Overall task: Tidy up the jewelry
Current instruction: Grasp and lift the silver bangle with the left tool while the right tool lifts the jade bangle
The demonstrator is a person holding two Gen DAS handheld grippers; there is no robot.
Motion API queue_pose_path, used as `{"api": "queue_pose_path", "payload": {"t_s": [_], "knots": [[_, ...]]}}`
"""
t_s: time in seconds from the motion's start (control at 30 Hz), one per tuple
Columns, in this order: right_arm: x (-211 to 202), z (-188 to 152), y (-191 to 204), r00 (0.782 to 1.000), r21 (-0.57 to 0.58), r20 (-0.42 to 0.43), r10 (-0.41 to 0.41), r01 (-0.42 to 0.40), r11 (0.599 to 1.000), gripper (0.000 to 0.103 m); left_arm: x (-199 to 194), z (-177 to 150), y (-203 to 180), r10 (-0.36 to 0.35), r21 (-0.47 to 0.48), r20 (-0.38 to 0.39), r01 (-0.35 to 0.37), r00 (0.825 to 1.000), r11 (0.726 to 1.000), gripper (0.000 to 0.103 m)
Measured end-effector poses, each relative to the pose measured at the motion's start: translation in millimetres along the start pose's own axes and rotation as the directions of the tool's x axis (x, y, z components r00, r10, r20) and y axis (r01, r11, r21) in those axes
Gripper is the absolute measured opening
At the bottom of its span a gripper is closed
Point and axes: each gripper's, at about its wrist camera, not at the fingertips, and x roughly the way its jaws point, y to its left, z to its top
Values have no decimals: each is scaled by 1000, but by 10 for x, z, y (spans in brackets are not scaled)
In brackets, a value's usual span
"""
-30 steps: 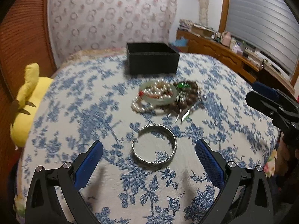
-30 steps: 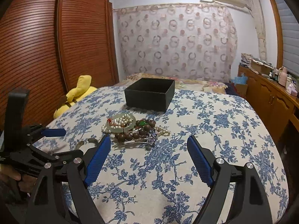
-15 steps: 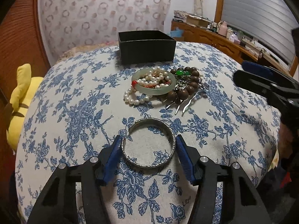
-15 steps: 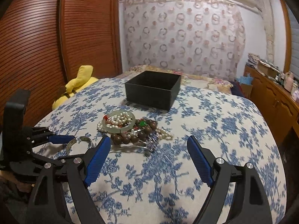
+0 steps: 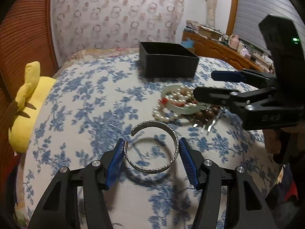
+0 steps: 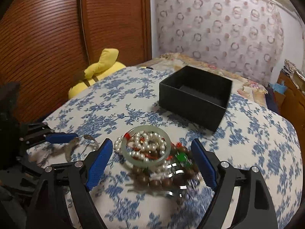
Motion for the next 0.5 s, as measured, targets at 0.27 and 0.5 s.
{"api": "queue_pose_path", "payload": {"t_s": [0.27,0.5], "knots": [[364,88,45,995,-44,-100,19,-24,999,89,-24,37,200,20,-26,20,-19,1000,999,55],[563,105,28,988,-59,-155,14,-24,998,89,-37,84,271,27,-31,33,-26,999,999,55]]}}
